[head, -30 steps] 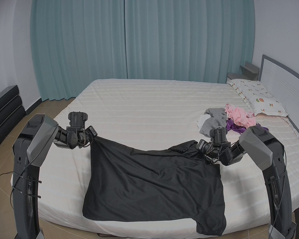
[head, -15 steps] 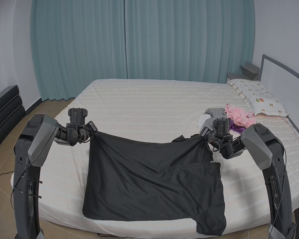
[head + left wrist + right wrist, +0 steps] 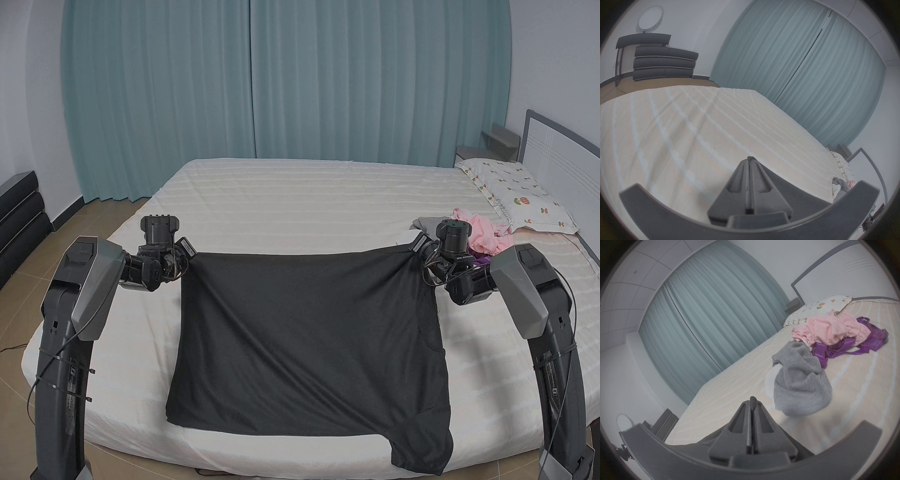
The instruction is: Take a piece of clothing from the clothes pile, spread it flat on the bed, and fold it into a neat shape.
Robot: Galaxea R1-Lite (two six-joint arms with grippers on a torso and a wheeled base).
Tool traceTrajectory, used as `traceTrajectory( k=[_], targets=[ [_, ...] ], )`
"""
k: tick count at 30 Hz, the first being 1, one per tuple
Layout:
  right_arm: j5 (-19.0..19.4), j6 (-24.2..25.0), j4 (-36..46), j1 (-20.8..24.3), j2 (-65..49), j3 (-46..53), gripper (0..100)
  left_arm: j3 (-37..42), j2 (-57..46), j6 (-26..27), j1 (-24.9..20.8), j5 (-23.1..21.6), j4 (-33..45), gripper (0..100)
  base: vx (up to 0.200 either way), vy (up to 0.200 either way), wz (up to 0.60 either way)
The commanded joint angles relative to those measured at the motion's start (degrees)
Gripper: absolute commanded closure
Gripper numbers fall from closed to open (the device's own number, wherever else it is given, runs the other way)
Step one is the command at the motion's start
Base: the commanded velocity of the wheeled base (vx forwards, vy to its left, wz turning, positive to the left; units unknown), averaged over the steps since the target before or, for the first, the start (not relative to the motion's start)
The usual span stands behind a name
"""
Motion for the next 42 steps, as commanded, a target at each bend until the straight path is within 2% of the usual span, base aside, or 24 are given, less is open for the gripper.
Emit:
traceTrajectory(
  k=[1,8,19,20,24,25,29,33,38,39,40,42],
  targets=[
    [-0.2,-0.7,-0.1,-0.1,1.9,-2.7,100,-1.0,2.0,0.0,-0.1,0.2,-0.1,100,0.0,0.0,0.0],
    [-0.2,-1.6,-0.2,0.0,5.1,-4.7,100,-4.7,5.0,0.0,-0.3,0.2,0.0,100,0.0,0.0,0.0],
    [-0.3,-2.5,0.1,0.5,7.4,-4.6,100,-5.1,6.9,0.1,-1.1,0.2,0.1,100,0.0,0.0,0.0],
    [-0.2,-2.5,0.3,0.5,7.6,-4.2,0,-5.1,7.1,0.0,-1.1,0.2,0.2,100,0.0,0.0,0.0],
    [-0.2,-2.5,0.4,0.6,7.7,-3.9,0,-5.1,7.2,0.0,-1.1,0.2,0.7,100,0.0,0.0,0.0],
    [-0.2,-2.4,0.3,0.6,7.5,-3.5,0,-5.1,7.2,0.0,-1.1,0.2,1.0,0,0.0,0.0,0.0],
    [-0.1,-2.1,-0.3,0.4,4.9,0.2,0,-4.9,6.6,0.0,-1.1,0.2,1.4,0,0.0,0.0,0.0],
    [1.1,-0.2,-2.9,0.2,-4.4,12.9,0,-1.9,2.0,-0.6,-0.4,0.2,2.5,0,0.0,0.0,0.0],
    [6.0,0.4,-10.6,0.2,-14.4,32.6,0,11.1,-8.9,-0.9,0.4,-2.6,3.1,0,0.0,0.0,0.0],
    [6.3,0.4,-10.9,0.2,-14.8,33.5,0,11.6,-9.3,-0.9,0.5,-2.8,3.1,0,0.0,0.0,0.0],
    [8.3,1.0,-15.5,0.4,-19.0,42.2,0,19.1,-14.7,-1.7,0.5,-5.0,3.0,0,0.0,0.0,0.0],
    [10.1,1.1,-19.6,0.6,-23.0,51.0,0,27.2,-20.0,-3.1,0.6,-7.5,2.8,0,0.0,0.0,0.0]
  ],
)
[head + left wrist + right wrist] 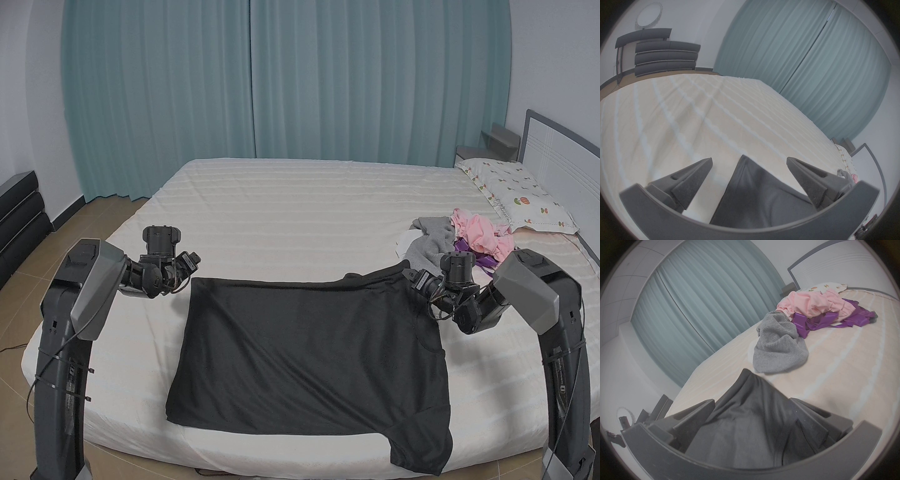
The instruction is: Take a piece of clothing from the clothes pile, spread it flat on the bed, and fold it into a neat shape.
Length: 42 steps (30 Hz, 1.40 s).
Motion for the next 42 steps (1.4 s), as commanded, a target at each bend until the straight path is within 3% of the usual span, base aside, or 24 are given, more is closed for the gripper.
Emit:
traceTrajectory(
  k=[1,6,13,18,26,28,32,42],
  targets=[
    [7.0,1.4,-14.1,0.5,-20.1,32.1,0,27.4,-22.9,-3.3,0.8,-7.5,0.3,0,0.0,0.0,0.0],
    [8.8,1.6,-19.8,1.5,-27.4,48.4,0,46.1,-34.4,-5.0,0.1,-14.2,-0.5,0,0.0,0.0,0.0],
    [9.1,4.4,-20.3,4.0,-35.1,62.8,0,63.1,-42.7,-5.0,-4.4,-14.2,-6.1,0,0.0,0.0,0.0],
    [9.2,6.2,-21.9,4.3,-36.0,68.0,0,70.7,-43.1,-5.1,-5.6,-14.1,-11.3,0,0.0,0.0,0.0],
    [9.8,7.2,-22.5,5.1,-36.7,72.9,0,76.1,-42.7,-6.4,-5.9,-14.6,-16.2,0,0.0,0.0,0.0],
    [12.2,7.5,-22.5,5.0,-36.9,74.2,0,77.7,-41.8,-6.5,-6.1,-14.6,-18.5,0,0.0,0.0,0.0],
    [13.1,7.6,-22.8,5.1,-36.9,75.4,0,78.4,-40.6,-6.7,-6.1,-14.6,-19.8,0,0.0,0.0,0.0],
    [13.2,7.7,-25.6,5.4,-36.3,77.2,0,78.4,-40.5,-8.3,-6.3,-14.8,-20.1,0,-0.18,0.0,0.0]
  ],
)
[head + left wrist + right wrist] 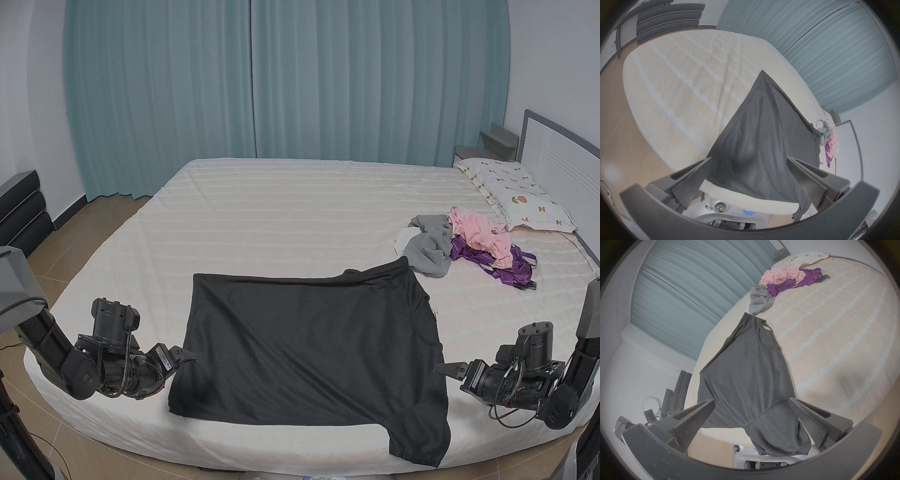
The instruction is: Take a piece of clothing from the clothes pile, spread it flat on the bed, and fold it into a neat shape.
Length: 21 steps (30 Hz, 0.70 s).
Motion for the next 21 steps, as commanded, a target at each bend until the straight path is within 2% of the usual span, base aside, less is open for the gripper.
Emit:
traceTrajectory(
  k=[1,9,17,21],
  targets=[
    [0.0,-0.1,-0.4,0.3,0.2,0.7,0,0.2,0.3,-0.1,0.0,-0.1,0.0,0,0.0,0.0,0.0],
    [0.0,-0.1,-0.7,0.5,0.2,1.0,0,0.2,0.2,-0.4,0.0,-0.5,0.0,0,0.0,0.0,0.0],
    [0.0,0.0,-0.7,0.7,0.3,1.1,0,0.1,-0.2,-3.4,-1.3,-2.6,0.0,0,0.0,0.0,0.0],
    [0.0,0.0,-0.7,0.7,0.4,1.1,0,0.1,-0.2,-3.5,-1.6,-2.6,0.0,0,0.0,-0.2,0.0]
  ],
)
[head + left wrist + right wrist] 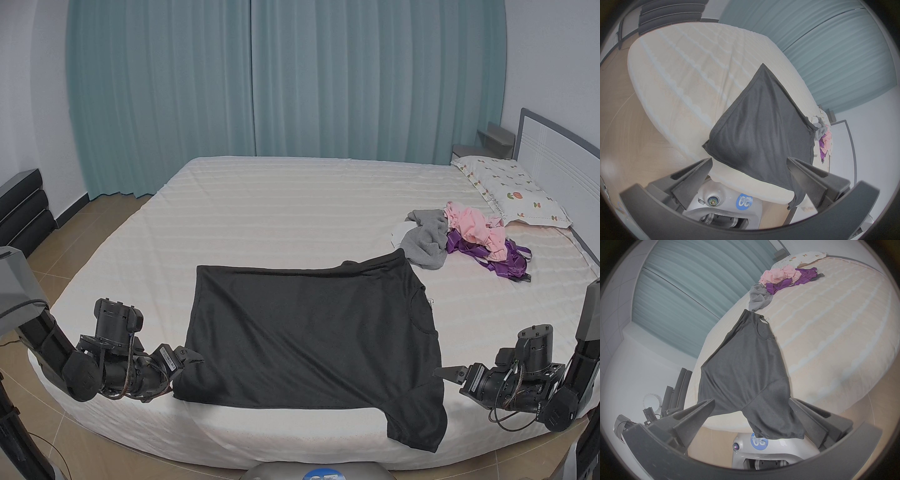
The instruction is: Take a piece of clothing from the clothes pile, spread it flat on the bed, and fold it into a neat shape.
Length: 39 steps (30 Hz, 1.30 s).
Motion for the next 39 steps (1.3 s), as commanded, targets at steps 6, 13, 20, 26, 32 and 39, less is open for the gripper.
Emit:
traceTrajectory(
  k=[6,13,20,26,32,39],
  targets=[
    [0.0,0.0,0.0,0.0,1.1,0.0,0,0.2,0.0,0.0,-0.4,0.1,0.1,0,0.0,-0.067,0.0],
    [0.0,0.0,0.0,0.0,1.2,0.0,0,2.0,0.5,0.8,-0.3,0.8,0.0,0,0.0,0.0,0.0],
    [0.0,0.0,0.0,0.2,2.6,0.0,0,2.4,3.7,1.0,0.7,3.0,0.0,0,0.0,0.0,0.0],
    [-0.1,0.0,-0.1,0.3,3.0,0.0,0,2.4,8.0,1.5,0.6,7.1,-0.2,0,0.0,0.0,0.0],
    [0.0,0.0,0.0,0.3,3.1,0.0,0,2.2,8.4,1.5,0.7,7.7,-0.2,0,0.0,0.0,0.0],
    [0.0,0.0,0.0,0.4,3.0,0.0,0,1.6,12.3,1.5,1.2,8.6,-3.7,0,0.0,0.0,0.0]
  ],
)
